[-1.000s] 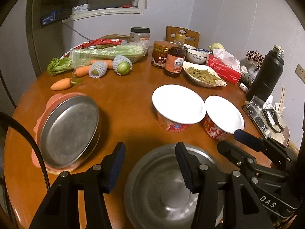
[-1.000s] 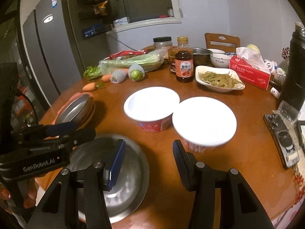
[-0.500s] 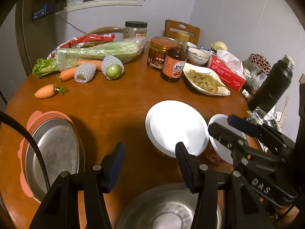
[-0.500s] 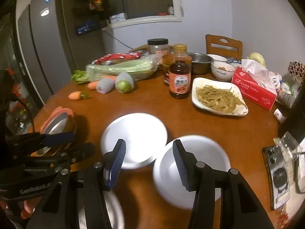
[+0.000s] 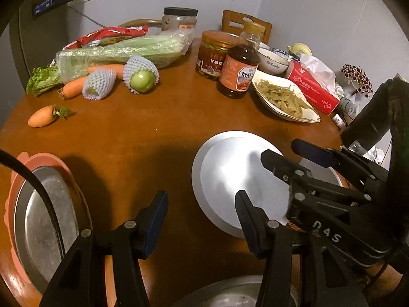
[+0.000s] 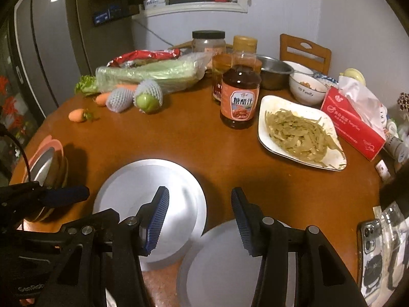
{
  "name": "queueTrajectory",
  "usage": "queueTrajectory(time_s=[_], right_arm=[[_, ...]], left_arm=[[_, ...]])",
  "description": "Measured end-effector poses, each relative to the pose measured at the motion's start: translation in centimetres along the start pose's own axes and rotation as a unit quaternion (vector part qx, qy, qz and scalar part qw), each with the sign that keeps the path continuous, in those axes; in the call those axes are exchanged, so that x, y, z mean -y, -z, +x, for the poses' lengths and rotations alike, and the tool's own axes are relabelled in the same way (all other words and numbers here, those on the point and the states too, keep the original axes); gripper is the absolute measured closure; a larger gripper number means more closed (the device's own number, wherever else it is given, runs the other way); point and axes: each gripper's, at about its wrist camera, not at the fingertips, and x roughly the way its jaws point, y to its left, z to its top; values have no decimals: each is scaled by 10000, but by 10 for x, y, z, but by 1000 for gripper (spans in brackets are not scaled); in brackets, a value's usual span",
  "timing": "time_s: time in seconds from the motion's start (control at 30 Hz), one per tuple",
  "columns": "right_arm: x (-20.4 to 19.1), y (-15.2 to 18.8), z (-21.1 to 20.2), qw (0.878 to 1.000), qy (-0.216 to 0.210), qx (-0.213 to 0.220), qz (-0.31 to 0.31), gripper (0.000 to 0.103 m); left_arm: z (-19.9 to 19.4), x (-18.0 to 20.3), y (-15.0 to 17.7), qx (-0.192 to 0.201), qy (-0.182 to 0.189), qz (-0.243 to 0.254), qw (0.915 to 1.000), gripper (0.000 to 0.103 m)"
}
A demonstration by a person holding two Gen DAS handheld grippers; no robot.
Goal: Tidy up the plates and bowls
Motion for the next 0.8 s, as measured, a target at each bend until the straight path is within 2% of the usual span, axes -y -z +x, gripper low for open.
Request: queueTrajectory(time_s=[0.27, 0.43, 0.47, 0.8], right_arm=[[0, -3, 19, 9996, -122, -241, -32, 64], [-4, -2, 21, 9989, -345, -315, -5, 73], [-6, -2, 20, 9988, -360, -316, -15, 74], [-20, -5, -5, 9986, -521, -58, -26, 75]], left_arm=[[14, -6, -1, -194, 91, -106, 9997, 51], [11, -6, -2, -144, 301, -126, 9994, 67], [9, -5, -2, -116, 331, -125, 9993, 71], [-12, -11, 0, 132, 351, -229, 9990, 71]])
